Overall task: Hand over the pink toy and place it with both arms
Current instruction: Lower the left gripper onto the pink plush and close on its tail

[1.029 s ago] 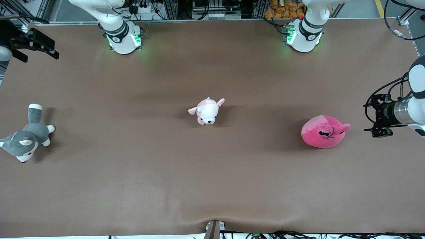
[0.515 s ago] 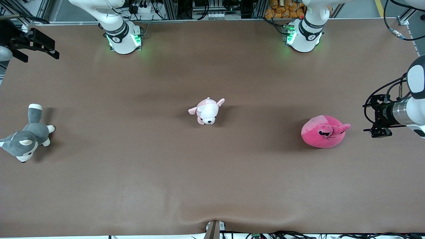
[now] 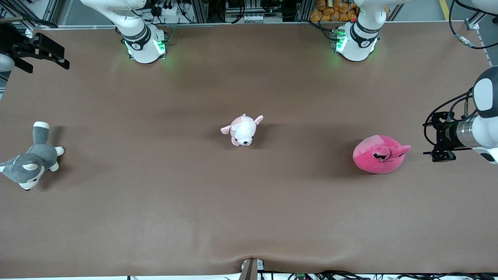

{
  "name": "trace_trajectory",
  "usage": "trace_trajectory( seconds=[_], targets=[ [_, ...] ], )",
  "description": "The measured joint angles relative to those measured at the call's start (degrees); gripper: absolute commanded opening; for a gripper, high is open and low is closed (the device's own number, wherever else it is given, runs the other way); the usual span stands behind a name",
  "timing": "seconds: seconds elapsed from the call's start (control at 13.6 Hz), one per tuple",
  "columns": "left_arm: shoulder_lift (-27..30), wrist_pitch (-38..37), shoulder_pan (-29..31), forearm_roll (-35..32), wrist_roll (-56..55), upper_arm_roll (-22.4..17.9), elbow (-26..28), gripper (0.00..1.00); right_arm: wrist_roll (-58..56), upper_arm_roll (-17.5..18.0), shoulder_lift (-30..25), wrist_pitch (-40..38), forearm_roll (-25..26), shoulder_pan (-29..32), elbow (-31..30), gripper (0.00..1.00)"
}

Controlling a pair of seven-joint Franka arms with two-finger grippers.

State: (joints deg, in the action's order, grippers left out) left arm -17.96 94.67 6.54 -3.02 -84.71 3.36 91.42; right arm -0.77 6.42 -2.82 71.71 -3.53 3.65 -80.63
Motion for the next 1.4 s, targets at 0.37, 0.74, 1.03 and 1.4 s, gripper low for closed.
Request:
trace_trajectory(
  seconds=[0.37, 0.74, 1.03, 1.4],
  targets=[
    [-0.2, 0.1, 0.0, -0.8, 0.0, 0.0, 0.0, 1.00, 0.0, 0.0, 0.0, 0.0, 0.0, 0.0, 0.0, 1.00],
    [-0.2, 0.2, -0.1, -0.8, 0.0, 0.0, 0.0, 1.00, 0.0, 0.0, 0.0, 0.0, 0.0, 0.0, 0.0, 1.00],
    [-0.2, 0.3, -0.1, -0.8, 0.0, 0.0, -0.4, 1.00, 0.0, 0.0, 0.0, 0.0, 0.0, 0.0, 0.0, 1.00],
    [-0.2, 0.3, 0.0, -0.8, 0.0, 0.2, -0.2, 1.00, 0.0, 0.0, 0.0, 0.0, 0.0, 0.0, 0.0, 1.00]
  ],
)
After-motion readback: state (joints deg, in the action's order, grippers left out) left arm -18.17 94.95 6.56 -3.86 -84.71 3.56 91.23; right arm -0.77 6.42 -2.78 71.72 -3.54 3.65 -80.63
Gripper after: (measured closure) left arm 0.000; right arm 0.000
